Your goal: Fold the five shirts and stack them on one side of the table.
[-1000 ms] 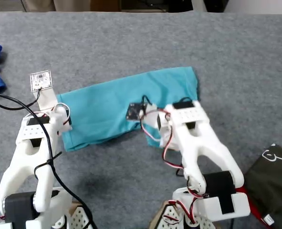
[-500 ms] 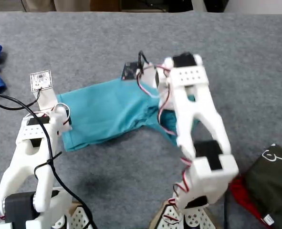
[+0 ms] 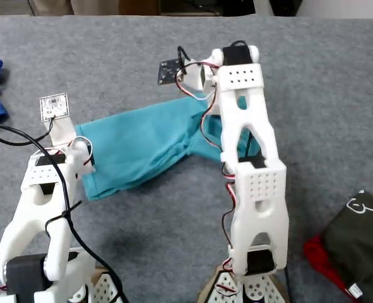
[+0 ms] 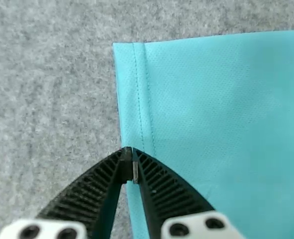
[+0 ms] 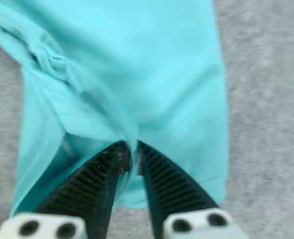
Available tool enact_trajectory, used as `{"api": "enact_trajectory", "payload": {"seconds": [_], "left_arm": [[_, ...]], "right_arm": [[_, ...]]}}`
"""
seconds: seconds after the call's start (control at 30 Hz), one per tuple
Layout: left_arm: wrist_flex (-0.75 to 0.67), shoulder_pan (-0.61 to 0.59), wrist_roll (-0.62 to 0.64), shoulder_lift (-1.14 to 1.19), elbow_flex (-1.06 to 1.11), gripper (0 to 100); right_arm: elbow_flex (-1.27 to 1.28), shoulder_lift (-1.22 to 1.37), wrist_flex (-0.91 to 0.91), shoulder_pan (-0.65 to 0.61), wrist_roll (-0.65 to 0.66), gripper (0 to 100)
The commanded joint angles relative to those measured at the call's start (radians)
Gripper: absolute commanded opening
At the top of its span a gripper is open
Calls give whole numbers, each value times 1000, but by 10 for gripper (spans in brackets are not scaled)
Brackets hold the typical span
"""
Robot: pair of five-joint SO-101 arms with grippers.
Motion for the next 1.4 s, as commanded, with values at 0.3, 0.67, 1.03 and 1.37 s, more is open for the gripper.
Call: {"api": "enact_trajectory", "payload": {"seconds": [0.3, 0.67, 1.03, 1.37], "left_arm": [[-14, 8, -8, -35, 0, 20], [-15, 8, -8, -35, -2, 20], [-15, 9, -8, -35, -2, 20], [-15, 9, -8, -35, 0, 20]], "right_arm": [[-182, -47, 89, 28, 2, 132], [591, -544, 15, 19, -18, 123], [960, -533, -276, 15, -55, 5], [865, -479, -298, -8, -61, 5]]}}
